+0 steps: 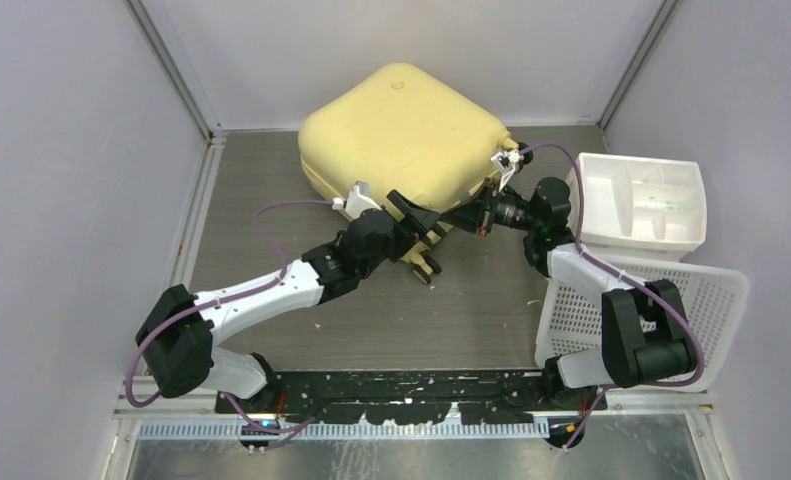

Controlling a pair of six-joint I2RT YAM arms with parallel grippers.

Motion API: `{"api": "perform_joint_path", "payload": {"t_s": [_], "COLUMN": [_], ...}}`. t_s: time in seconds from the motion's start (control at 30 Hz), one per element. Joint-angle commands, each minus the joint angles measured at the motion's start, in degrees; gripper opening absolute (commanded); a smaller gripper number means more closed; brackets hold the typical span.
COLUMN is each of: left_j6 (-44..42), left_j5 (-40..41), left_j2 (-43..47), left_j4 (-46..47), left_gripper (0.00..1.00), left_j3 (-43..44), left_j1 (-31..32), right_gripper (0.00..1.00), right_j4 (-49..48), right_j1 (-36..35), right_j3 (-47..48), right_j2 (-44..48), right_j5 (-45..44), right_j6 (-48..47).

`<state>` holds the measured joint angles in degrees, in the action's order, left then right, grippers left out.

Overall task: Open, take out, and arrange the luggage
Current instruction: Unzip the luggage at the center of the board.

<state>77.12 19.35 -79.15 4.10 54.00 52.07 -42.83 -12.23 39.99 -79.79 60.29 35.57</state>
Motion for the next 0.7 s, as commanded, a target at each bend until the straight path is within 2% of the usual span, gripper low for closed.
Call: {"api": "perform_joint_path", "payload": {"t_s": [0.0, 0.23, 0.47, 0.67], "left_j6": [3.4, 5.08, 5.76, 5.76], "left_j5": [2.7, 2.58, 3.02, 3.41], "left_j2": [-1.27, -2.91, -3.41, -4.67], "left_j4": [5.53, 6.98, 7.14, 7.02], "left_gripper": [0.85, 0.83, 0.82, 0.77], "left_j3": [0.69, 0.6, 0.3, 1.46], "left_j1": [0.09, 0.13, 0.13, 0.13], "right_gripper": [0.18, 0.19, 0.25, 0.3], "right_j4": [-7.73, -7.65, 11.28, 15.07], "right_j1": [-0.47, 0.08, 4.34, 7.38], "right_j3": [1.04, 0.82, 3.29, 4.37], "right_j2": [-0.01, 2.37, 10.11, 11.93], "right_j5": [4.55, 5.53, 6.53, 7.29], "right_j6": [4.02, 2.49, -11.77, -14.34]}}
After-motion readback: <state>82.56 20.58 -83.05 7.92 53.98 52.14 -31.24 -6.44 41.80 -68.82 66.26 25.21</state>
